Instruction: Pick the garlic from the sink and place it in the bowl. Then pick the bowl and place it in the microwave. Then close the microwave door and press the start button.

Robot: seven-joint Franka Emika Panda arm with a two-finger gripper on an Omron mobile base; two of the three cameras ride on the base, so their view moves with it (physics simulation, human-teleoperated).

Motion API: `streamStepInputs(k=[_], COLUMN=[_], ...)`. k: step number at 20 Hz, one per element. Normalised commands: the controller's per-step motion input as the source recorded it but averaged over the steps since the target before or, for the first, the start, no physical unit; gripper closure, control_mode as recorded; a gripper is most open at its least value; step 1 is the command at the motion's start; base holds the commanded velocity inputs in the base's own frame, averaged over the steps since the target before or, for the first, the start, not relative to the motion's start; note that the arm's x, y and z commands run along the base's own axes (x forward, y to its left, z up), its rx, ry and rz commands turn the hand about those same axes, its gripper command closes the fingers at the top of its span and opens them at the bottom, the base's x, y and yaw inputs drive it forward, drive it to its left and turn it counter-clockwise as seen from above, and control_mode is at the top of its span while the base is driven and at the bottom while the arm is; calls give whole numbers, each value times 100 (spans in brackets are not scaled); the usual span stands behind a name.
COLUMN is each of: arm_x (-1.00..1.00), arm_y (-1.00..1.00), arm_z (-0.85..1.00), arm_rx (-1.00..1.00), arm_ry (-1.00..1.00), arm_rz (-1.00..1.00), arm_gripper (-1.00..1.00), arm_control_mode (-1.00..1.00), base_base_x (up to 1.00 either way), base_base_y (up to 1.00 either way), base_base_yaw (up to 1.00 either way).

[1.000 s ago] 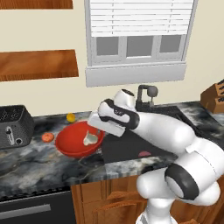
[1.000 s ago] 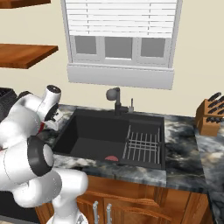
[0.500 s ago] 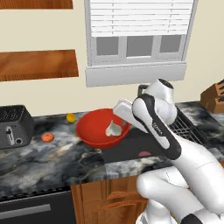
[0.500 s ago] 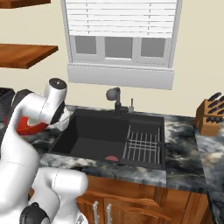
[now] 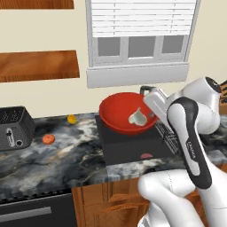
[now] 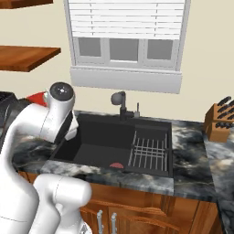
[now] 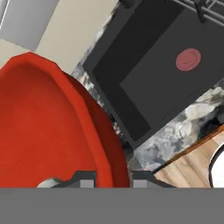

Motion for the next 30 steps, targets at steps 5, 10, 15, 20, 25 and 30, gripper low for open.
streamStepInputs(k=[5,10,15,20,25,30], arm_x=[-45,-31,-34,-11,0,0], arm_y=[-36,-13,-13,-6,0,0], arm_z=[75,61,11,0,0,0], arm_rx=[6,0,0,0,0,0], arm_ry=[-1,0,1,0,0,0], arm_rz=[-44,-38,-17,-3,0,0], arm_gripper=[100,100,100,100,100,100], arm_control_mode=[-100,-100,-100,-100,100,100], base_base_x=[0,0,0,0,-5,-93], base_base_y=[0,0,0,0,0,-9], base_base_yaw=[0,0,0,0,0,0])
